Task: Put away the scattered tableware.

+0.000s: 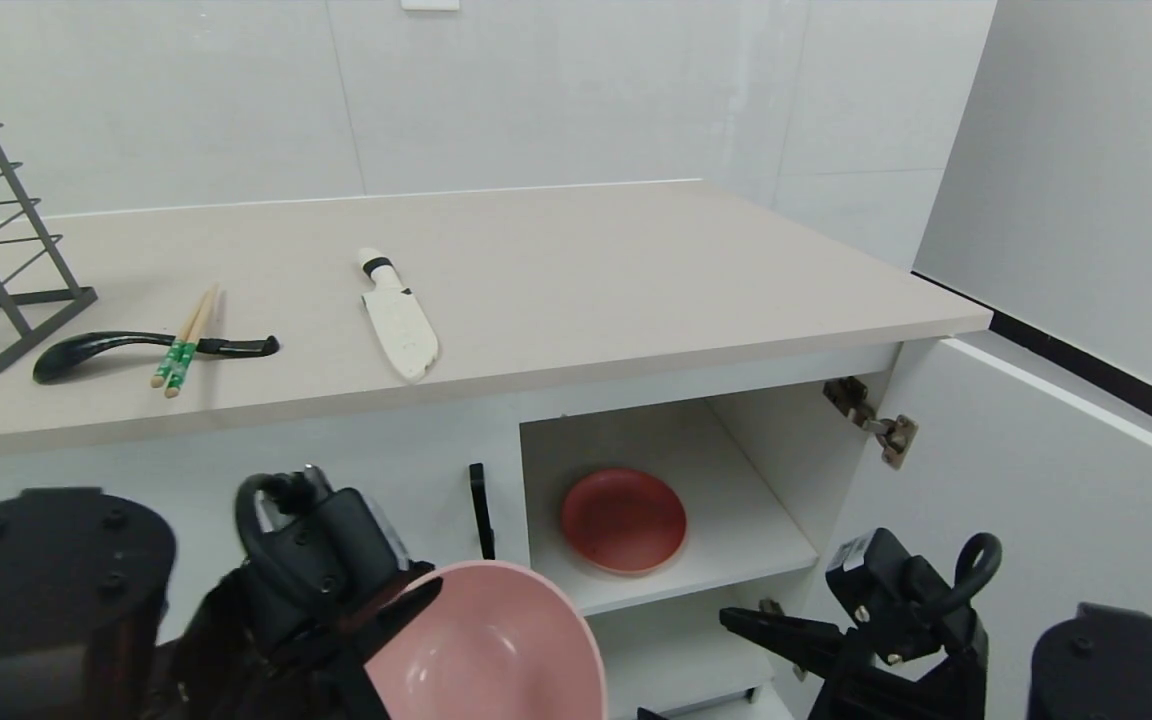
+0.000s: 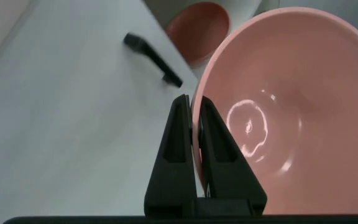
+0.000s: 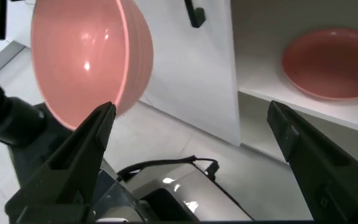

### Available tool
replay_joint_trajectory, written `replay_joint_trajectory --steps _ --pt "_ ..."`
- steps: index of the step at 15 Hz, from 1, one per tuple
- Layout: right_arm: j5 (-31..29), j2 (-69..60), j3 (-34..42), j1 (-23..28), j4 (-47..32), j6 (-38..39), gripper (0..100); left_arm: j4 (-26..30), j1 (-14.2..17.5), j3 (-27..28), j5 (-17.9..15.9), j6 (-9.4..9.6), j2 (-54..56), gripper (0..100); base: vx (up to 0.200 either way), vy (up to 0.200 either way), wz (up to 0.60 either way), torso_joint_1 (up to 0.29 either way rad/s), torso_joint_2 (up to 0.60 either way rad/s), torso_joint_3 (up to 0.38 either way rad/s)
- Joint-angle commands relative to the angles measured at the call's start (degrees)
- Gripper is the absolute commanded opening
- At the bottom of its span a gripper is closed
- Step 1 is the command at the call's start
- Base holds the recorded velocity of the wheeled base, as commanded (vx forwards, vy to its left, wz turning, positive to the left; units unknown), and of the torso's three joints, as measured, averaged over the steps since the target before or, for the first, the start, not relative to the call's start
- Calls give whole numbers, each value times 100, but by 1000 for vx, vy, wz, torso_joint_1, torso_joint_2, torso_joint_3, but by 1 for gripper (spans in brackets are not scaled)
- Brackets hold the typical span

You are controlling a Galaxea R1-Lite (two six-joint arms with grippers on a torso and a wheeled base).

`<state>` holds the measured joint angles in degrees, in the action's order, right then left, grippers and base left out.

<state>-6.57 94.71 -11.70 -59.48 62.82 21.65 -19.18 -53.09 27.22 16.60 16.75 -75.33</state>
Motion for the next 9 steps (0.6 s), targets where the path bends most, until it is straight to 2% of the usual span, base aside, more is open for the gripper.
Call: replay_joint_trajectory --steps 1,4,9 --pt "-64 83 1 217 -68 15 100 -25 -465 266 229 -137 -764 0 0 0 0 0 0 0" --pt "-72 92 1 604 -217 6 100 -51 -580 662 317 -146 -1248 0 0 0 0 0 0 0" --pt "-64 215 1 639 -235 243 100 -201 -580 864 405 -137 -1661 0 0 0 0 0 0 0"
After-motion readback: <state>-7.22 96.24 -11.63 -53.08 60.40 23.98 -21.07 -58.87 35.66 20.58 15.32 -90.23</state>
